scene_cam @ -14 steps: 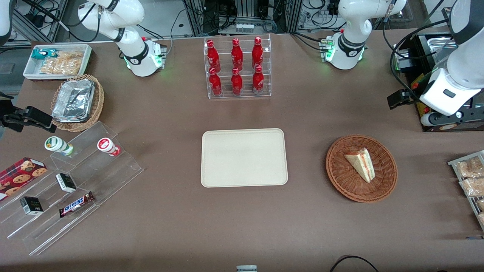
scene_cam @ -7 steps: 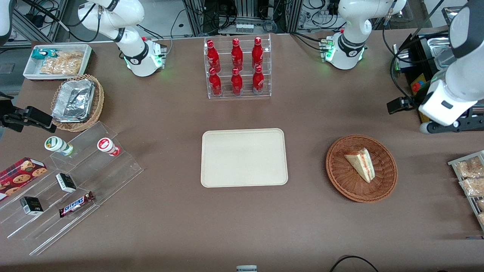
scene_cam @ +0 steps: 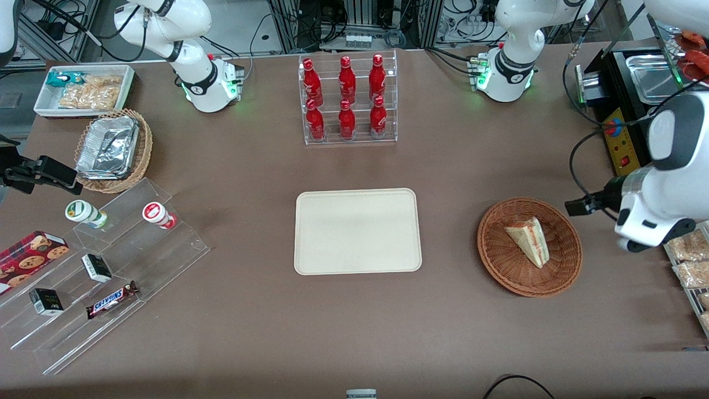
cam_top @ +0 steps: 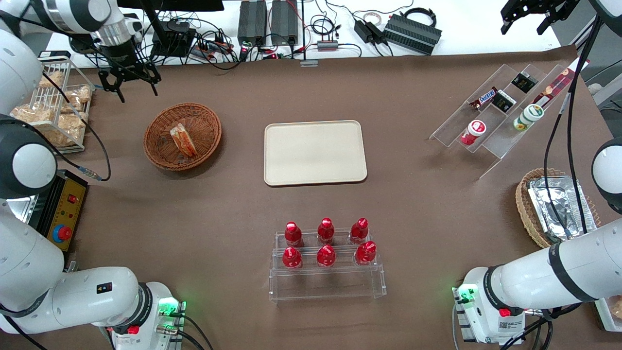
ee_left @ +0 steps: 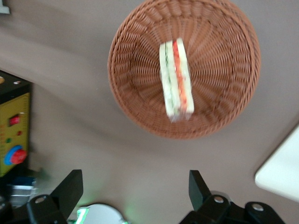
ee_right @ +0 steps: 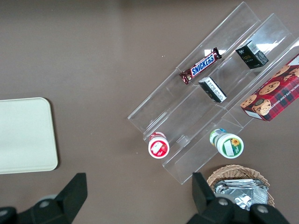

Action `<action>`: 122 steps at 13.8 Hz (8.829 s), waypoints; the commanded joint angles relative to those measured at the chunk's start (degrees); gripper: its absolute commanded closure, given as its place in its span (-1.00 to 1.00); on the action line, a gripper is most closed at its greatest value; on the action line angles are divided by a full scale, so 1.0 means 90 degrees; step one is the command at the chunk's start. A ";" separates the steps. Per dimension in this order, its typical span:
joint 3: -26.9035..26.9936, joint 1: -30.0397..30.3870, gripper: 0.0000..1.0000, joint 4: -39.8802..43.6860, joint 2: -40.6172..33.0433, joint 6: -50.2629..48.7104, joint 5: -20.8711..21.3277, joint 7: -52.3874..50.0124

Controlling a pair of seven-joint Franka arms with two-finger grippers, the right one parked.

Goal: Place sandwich from basket to tray

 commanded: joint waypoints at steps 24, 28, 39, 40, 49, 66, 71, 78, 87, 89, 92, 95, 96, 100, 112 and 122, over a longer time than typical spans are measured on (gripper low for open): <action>-0.0067 -0.0216 -1.00 -0.2133 0.0691 0.3569 0.0016 -0.1925; -0.0067 -0.0344 -1.00 -0.2134 0.0681 0.3540 0.0084 -0.1808; -0.0028 -0.0295 -0.85 -0.2270 0.0622 0.3481 0.0347 -0.1329; -0.0028 -0.0285 -0.85 -0.2270 0.0623 0.3471 0.0357 -0.1271; -0.0028 -0.0265 0.29 -0.2436 0.0515 0.3452 0.0348 -0.1231; -0.0575 -0.2821 0.67 -0.0349 0.0855 0.1840 -0.0218 -0.0821; -0.0584 -0.3448 0.63 0.0151 0.1598 0.1899 -0.0248 -0.1327; -0.0584 -0.3957 0.63 0.0962 0.2438 0.2094 -0.0248 -0.2129; -0.0555 -0.4396 0.60 0.1304 0.3034 0.2778 -0.0160 -0.2462; -0.0555 -0.4396 0.47 0.1304 0.3044 0.2788 -0.0160 -0.2500; -0.0555 -0.4396 0.20 0.1294 0.3054 0.2778 -0.0160 -0.2530; -0.0536 -0.4396 -1.00 0.1304 0.3054 0.2807 -0.0150 -0.2520; -0.0526 -0.4396 -1.00 0.1304 0.3044 0.2797 -0.0150 -0.2530; -0.0467 -0.4338 -1.00 0.1469 0.2820 0.2700 0.0053 -0.2530; -0.0409 -0.1822 -1.00 0.1100 0.0517 -0.0171 0.0133 0.0170; -0.0204 -0.0607 -1.00 0.1021 -0.1573 -0.2221 0.0289 0.1796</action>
